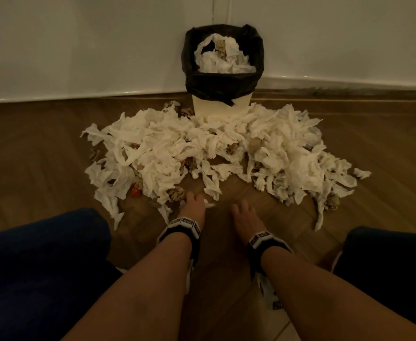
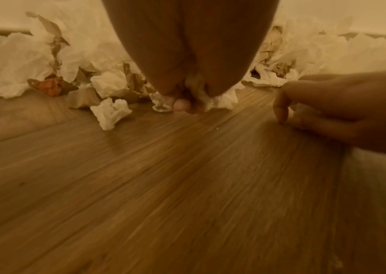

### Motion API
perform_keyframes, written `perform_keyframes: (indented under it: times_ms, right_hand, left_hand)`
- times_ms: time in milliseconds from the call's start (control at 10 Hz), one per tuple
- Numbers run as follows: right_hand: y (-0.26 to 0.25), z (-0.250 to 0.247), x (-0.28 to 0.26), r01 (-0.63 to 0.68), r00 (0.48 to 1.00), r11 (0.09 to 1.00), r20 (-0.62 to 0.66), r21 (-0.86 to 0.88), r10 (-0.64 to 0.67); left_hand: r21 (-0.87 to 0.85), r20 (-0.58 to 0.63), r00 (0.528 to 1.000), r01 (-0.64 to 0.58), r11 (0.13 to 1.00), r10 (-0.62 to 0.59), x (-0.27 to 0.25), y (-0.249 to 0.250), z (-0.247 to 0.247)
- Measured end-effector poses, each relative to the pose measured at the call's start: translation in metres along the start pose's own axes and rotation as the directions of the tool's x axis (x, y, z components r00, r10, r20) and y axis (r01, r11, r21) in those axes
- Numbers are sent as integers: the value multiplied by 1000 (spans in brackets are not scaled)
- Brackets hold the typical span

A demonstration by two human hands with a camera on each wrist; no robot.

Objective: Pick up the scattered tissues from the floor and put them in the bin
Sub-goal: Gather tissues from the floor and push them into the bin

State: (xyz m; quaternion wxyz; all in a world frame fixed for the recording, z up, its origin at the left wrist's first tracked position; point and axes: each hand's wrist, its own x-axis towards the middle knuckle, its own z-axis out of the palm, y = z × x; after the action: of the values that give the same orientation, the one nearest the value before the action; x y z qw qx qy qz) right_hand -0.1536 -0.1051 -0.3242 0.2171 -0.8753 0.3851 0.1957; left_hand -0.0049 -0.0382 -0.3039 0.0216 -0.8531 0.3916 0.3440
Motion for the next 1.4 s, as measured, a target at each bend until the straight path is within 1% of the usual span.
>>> perform_keyframes:
  times_ms: [100,200,300,400,500,600,700,800,900,1000,1100,1200,1300,1400]
  right_hand:
    - [-3,-12,5,36,999,998,19,-54,-35]
    - [-9,-25,9,22,999,1000,45,-7,-22]
    - [-17,-40,8,1,999,998,54,63,-4]
    - [-23,-53,6,-42,998,995,42,93,39]
    - [-25,-67,3,-85,996,994,-1,71,85]
    - [-27,-75,6,-197,980,972,14,132,197]
    - [-25,-88,9,-273,959,890,32,366,281]
    - [-23,-118,0,-102,995,994,-3,-36,102]
    - [-19,-147,-2,-104,993,994,-58,26,106]
    - [-18,-189,2,-88,979,995,-179,45,95]
    - [-19,-239,7,-90,952,991,-283,101,115]
    - [-22,-294,10,-127,917,983,-362,130,166]
    - [-23,-339,14,-155,898,985,-406,74,172]
    - [-23,-372,22,-61,884,990,-453,129,114]
  left_hand:
    - [-5,-8,999,-53,999,53,0,1,-7]
    - [-13,-31,988,-155,988,154,-1,4,-17]
    - [-25,-114,985,-130,991,126,-8,11,-27]
    - [-56,-202,975,-107,993,94,-17,15,-32]
    - [-52,-198,974,-119,992,106,-22,15,-42]
    - [-2,-242,966,-100,995,97,-27,16,-54]
    - [-6,-264,960,-97,995,92,-35,15,-63]
    - [7,-267,957,-115,993,113,-38,20,-81]
    - [-37,-316,936,-175,984,155,-41,27,-104]
    - [-69,-370,910,-226,972,185,-43,42,-138]
    - [-49,-413,884,-259,965,217,-44,61,-183]
    - [60,-476,851,-220,974,222,-39,81,-226]
    - [87,-562,807,-159,983,180,-33,95,-265]
    - [43,-608,762,-252,967,226,-26,103,-304]
